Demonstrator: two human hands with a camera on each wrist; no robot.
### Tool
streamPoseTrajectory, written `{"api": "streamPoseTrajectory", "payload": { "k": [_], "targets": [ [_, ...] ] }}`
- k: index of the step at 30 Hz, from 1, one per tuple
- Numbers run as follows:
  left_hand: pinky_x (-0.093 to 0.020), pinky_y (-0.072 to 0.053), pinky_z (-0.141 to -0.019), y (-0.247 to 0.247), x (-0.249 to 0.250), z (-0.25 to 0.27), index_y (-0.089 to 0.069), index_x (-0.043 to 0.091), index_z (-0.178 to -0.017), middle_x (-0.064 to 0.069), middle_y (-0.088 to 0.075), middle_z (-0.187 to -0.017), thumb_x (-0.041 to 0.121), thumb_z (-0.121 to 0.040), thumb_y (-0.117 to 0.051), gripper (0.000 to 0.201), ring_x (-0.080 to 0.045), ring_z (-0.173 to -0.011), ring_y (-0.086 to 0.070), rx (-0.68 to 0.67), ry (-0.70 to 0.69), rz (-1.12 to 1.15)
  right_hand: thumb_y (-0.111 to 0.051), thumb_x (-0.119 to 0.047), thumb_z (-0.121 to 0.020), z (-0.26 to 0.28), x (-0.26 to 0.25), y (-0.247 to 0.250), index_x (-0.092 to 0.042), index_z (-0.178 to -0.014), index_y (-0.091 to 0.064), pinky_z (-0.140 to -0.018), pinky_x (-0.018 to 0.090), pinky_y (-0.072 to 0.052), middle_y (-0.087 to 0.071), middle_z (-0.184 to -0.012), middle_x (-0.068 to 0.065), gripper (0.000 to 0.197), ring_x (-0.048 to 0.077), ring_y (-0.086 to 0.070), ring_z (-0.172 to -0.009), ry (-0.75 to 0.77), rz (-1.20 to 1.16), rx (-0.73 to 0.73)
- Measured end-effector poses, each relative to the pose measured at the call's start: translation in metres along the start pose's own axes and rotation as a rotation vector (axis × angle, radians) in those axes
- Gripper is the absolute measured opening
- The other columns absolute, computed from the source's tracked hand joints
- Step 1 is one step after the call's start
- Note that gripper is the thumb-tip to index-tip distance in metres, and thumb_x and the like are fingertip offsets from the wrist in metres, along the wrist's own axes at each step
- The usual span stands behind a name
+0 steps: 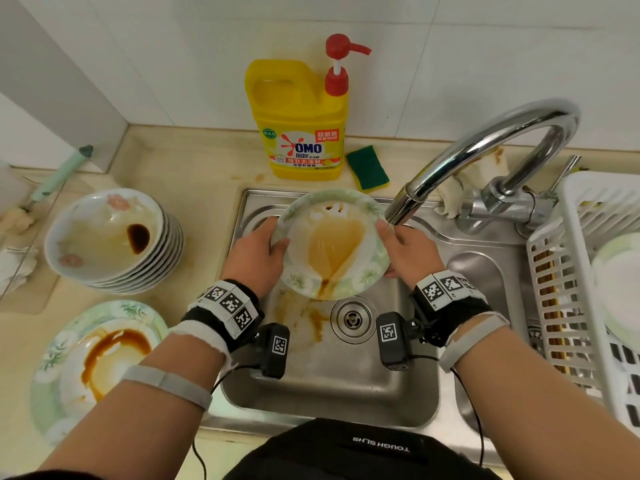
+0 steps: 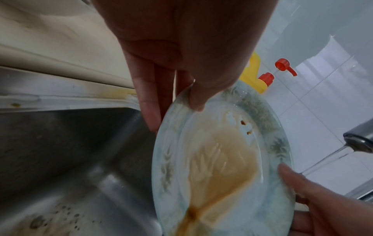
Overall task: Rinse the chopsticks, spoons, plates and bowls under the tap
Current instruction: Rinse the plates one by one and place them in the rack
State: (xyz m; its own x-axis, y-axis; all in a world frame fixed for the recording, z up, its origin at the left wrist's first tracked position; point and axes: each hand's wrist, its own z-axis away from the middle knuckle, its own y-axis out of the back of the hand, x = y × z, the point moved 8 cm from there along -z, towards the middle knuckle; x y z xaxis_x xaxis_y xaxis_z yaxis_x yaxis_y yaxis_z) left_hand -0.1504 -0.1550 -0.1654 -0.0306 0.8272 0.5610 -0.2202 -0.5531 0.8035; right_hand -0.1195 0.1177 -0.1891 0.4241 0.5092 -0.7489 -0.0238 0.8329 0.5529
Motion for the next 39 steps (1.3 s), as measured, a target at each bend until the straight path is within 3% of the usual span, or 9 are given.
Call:
{"api": "streamPoseTrajectory", "payload": {
  "k": [6, 10, 13, 18, 23, 28, 30, 34, 39],
  "targets": [
    [-0.042, -0.055, -0.076, 0.001, -0.003, 0.0, -0.054, 0.025, -0.122, 0.0, -0.066, -0.091, 0.031, -0.103, -0.051, 0.02, -0.03, -0.085, -0.065, -0.003, -0.006, 0.0, -0.049, -0.04, -0.104, -0.005, 0.002, -0.006, -0.013, -0.09, -0.065, -0.081, 0.051, -0.06, -0.07, -0.087, 0.006, 0.034, 0.029, -0.069, -0.086, 0.134, 0.234, -0.039],
    [-0.045, -0.056, -0.082, 0.007, -0.002, -0.002, -0.055, 0.026, -0.124, -0.003, -0.069, -0.1, 0.033, -0.102, -0.051, 0.024, -0.031, -0.092, -0.065, 0.026, -0.011, 0.04, -0.056, -0.019, -0.097, -0.001, 0.003, -0.008, -0.029, -0.095, -0.059, -0.082, 0.048, -0.061, -0.072, -0.092, 0.002, 0.011, 0.025, -0.071, -0.088, 0.129, 0.132, -0.068],
    [-0.046, -0.056, -0.082, 0.009, 0.001, -0.003, -0.056, 0.03, -0.116, 0.001, -0.069, -0.097, 0.033, -0.102, -0.05, 0.016, -0.03, -0.09, -0.065, 0.027, -0.03, 0.043, -0.054, -0.029, -0.096, 0.0, 0.001, -0.007, -0.023, -0.087, -0.058, -0.078, 0.052, -0.06, -0.069, -0.083, 0.005, 0.012, 0.029, -0.069, -0.086, 0.106, 0.118, -0.045],
    [-0.047, -0.056, -0.078, 0.009, 0.004, -0.002, -0.055, 0.03, -0.107, 0.001, -0.067, -0.088, 0.034, -0.102, -0.05, 0.008, -0.031, -0.085, -0.064, 0.025, -0.042, 0.037, -0.042, -0.058, -0.102, 0.004, -0.012, 0.002, -0.01, -0.068, -0.05, -0.077, 0.045, -0.053, -0.058, -0.068, 0.006, 0.059, 0.033, -0.061, -0.078, 0.097, 0.232, 0.03],
    [-0.037, -0.048, -0.069, 0.01, 0.004, -0.002, -0.049, 0.036, -0.094, 0.01, -0.055, -0.074, 0.034, -0.102, -0.05, 0.009, -0.027, -0.077, -0.058, 0.04, -0.037, -0.009, -0.049, -0.038, -0.105, 0.002, -0.006, -0.005, -0.014, -0.073, -0.049, -0.073, 0.032, -0.04, -0.055, -0.073, 0.001, 0.04, 0.031, -0.059, -0.086, 0.113, 0.368, -0.051],
    [-0.034, -0.047, -0.069, 0.01, 0.006, -0.003, -0.057, 0.035, -0.1, 0.011, -0.057, -0.077, 0.036, -0.103, -0.05, 0.007, -0.023, -0.078, -0.059, 0.043, -0.067, -0.02, -0.056, -0.021, -0.1, 0.006, -0.004, -0.008, -0.013, -0.121, -0.06, -0.082, 0.03, -0.042, -0.064, -0.098, 0.005, 0.023, 0.031, -0.061, -0.102, 0.124, 0.287, -0.082],
    [-0.034, -0.047, -0.068, 0.009, 0.006, -0.004, -0.059, 0.035, -0.102, 0.013, -0.055, -0.074, 0.036, -0.103, -0.05, 0.009, -0.024, -0.077, -0.059, 0.041, -0.074, -0.039, -0.054, -0.029, -0.102, 0.005, -0.004, -0.007, -0.016, -0.107, -0.059, -0.08, 0.032, -0.042, -0.064, -0.089, 0.0, 0.015, 0.032, -0.06, -0.099, 0.118, 0.295, -0.048],
    [-0.035, -0.051, -0.069, 0.008, 0.008, -0.004, -0.063, 0.035, -0.117, 0.006, -0.064, -0.083, 0.037, -0.103, -0.049, 0.02, -0.024, -0.079, -0.063, 0.032, -0.086, -0.07, -0.044, -0.056, -0.102, 0.005, -0.008, -0.002, -0.014, -0.072, -0.044, -0.072, 0.036, -0.038, -0.052, -0.07, 0.0, 0.052, 0.033, -0.055, -0.083, 0.072, 0.32, 0.011],
    [-0.031, -0.046, -0.065, 0.005, 0.009, -0.004, -0.062, 0.038, -0.113, 0.012, -0.059, -0.077, 0.039, -0.103, -0.049, 0.018, -0.02, -0.075, -0.06, 0.019, -0.097, -0.093, -0.046, -0.041, -0.106, 0.005, -0.004, -0.01, -0.013, -0.096, -0.06, -0.084, 0.039, -0.046, -0.068, -0.103, 0.014, 0.034, 0.037, -0.061, -0.104, 0.069, 0.386, -0.084]
  ]
}}
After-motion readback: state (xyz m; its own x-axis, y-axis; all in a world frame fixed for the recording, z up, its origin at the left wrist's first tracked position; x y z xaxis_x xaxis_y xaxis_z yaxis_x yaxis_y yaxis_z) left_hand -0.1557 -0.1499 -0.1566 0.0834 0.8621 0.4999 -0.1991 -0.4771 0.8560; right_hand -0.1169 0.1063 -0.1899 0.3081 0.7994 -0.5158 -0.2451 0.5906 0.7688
